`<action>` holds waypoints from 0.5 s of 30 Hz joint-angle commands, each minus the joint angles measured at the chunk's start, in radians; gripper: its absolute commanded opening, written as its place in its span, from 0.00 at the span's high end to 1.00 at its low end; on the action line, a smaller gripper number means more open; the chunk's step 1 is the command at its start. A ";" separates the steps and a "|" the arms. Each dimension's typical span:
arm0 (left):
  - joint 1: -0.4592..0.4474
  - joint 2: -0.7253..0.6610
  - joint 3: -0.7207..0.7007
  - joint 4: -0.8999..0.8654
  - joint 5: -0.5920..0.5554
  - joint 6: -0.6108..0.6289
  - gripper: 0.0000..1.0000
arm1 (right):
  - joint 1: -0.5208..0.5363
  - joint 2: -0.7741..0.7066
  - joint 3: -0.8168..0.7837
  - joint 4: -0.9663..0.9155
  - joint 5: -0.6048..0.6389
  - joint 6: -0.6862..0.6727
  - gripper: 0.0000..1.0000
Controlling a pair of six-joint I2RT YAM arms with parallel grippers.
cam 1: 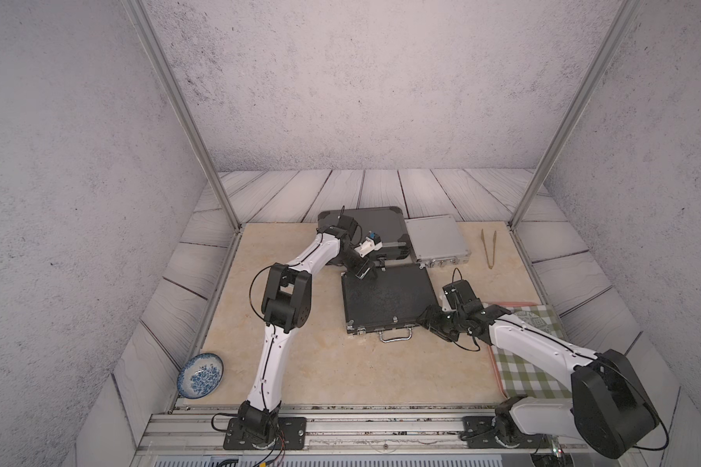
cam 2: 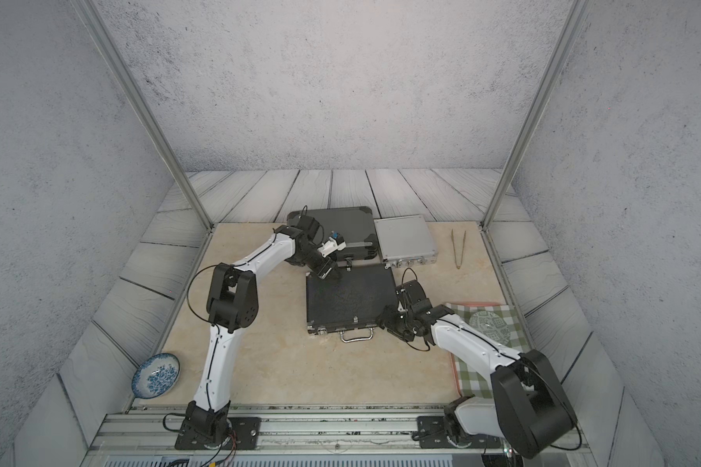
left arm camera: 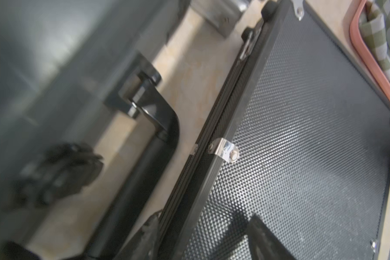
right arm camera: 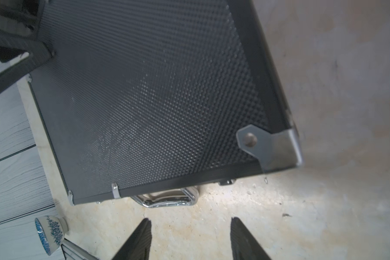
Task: Close the poker set cases
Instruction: Adjust the poker set case at the center of the board.
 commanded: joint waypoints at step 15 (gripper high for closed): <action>-0.038 -0.245 -0.454 -0.049 -0.096 -0.193 0.43 | -0.091 0.129 0.070 -0.013 -0.011 -0.135 0.30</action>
